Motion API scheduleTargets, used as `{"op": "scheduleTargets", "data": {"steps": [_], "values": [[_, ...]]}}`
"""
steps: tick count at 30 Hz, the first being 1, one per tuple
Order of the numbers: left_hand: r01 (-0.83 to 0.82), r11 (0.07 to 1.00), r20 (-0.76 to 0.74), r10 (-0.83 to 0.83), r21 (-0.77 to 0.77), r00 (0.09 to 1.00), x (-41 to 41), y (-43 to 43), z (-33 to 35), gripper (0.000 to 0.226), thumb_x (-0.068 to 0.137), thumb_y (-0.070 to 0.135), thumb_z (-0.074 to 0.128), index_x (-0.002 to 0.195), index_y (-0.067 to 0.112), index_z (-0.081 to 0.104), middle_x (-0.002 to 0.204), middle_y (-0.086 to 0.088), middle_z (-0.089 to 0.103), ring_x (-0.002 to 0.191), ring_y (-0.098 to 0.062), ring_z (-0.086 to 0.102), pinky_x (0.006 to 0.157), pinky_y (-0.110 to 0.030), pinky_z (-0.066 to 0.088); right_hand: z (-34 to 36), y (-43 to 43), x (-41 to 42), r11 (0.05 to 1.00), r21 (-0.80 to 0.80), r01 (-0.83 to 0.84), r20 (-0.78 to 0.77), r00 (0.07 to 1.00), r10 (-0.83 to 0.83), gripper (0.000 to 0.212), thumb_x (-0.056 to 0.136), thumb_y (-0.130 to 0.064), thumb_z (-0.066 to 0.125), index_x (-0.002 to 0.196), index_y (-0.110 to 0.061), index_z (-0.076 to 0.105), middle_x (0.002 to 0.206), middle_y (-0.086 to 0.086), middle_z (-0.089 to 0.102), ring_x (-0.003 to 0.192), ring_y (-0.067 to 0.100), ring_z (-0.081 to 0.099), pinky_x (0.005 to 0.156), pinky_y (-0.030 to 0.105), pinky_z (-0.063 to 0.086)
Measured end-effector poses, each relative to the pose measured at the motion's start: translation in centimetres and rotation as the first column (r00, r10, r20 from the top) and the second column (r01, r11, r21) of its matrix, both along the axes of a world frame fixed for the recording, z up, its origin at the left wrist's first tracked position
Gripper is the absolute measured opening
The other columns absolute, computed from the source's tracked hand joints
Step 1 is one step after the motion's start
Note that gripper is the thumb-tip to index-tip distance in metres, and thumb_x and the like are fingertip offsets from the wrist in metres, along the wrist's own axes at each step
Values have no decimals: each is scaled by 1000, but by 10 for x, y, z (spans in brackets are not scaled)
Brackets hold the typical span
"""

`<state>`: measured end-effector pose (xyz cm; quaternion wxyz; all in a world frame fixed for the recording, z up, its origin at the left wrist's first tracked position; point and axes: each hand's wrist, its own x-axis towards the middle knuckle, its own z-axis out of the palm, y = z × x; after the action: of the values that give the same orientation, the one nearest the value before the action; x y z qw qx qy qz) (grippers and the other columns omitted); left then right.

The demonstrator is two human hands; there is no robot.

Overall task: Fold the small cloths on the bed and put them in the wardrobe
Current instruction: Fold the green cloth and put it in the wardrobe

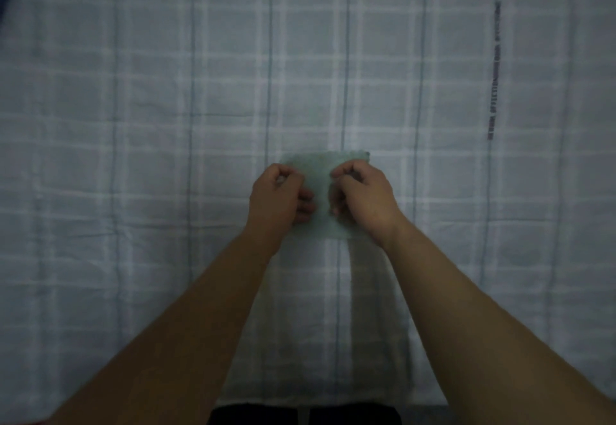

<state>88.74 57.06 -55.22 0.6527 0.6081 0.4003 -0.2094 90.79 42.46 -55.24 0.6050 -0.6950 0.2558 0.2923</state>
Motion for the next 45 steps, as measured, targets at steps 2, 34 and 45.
{"op": "scheduleTargets", "data": {"steps": [2,34,45], "values": [[55,995,23,-53,-79,998,2,-4,4,10,99,22,59,92,15,61,66,-12,69,45,-20,64,45,-26,52,1,-2,-2,998,49,-32,-18,999,33,15,85,-7,51,86,-15,64,56,10,62,39,24,56,38,23,38],[23,983,86,-39,183,996,-3,-3,83,20,78,22,82,88,17,66,92,-10,76,79,-20,74,63,-31,60,100,-37,-7,980,100,169,-81,983,-162,33,77,-9,78,108,-4,66,98,15,76,84,30,75,74,46,63],[142,973,510,-28,-184,859,-32,-51,323,35,79,17,74,109,17,58,87,-4,80,73,-21,77,55,-33,59,338,-97,-65,747,626,223,139,911,-388,39,91,-3,58,130,3,57,124,28,65,115,45,63,95,57,53]]}}
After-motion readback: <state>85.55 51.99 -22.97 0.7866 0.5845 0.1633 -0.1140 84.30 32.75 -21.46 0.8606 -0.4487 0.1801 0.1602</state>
